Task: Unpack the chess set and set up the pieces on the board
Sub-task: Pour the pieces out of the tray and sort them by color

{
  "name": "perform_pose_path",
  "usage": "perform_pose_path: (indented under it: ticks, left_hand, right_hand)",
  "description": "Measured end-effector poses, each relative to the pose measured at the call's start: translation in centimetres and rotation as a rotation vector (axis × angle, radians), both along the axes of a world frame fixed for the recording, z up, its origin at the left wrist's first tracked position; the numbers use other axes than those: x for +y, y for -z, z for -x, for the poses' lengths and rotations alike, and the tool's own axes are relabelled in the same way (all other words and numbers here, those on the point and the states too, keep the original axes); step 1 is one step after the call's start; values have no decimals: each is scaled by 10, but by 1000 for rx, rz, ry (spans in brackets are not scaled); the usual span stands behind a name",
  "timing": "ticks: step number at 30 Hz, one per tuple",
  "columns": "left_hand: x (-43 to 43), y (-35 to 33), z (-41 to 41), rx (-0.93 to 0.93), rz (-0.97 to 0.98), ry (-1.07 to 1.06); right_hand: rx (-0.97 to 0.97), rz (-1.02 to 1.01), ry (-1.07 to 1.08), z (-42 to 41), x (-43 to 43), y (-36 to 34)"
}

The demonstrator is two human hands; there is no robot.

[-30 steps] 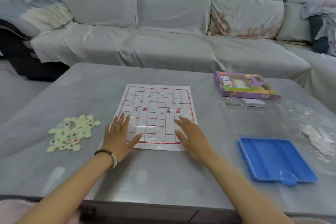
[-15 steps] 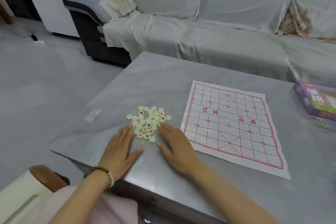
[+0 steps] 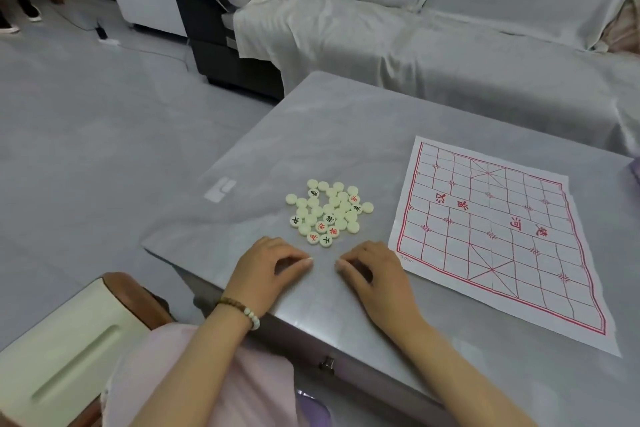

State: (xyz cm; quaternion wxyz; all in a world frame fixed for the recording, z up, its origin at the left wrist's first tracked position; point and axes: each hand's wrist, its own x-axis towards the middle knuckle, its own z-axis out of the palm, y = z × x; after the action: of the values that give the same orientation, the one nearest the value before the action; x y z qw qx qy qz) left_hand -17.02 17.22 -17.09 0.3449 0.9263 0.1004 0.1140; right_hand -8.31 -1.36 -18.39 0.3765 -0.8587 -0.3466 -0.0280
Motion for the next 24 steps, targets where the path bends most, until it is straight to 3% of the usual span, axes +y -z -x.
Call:
perform_pose_path:
  ticks: [6, 10, 17, 21, 24]
  left_hand:
    - [-11, 4, -17, 7, -49, -125]
    - [-7, 3, -21, -96, -105, -218]
    - [-4, 11, -14, 71, -439, -127]
    - [-3, 12, -7, 71, -476, -103]
    - [-2, 10, -2, -23, -399, -137]
  right_hand:
    - [-3, 36, 97, -4, 4, 0]
    - [-22, 33, 134, -2, 2, 0]
    - [-78, 153, 149, -18, 4, -1]
    - [-97, 134, 164, -17, 1, 5]
    - [-54, 59, 178, -20, -2, 3]
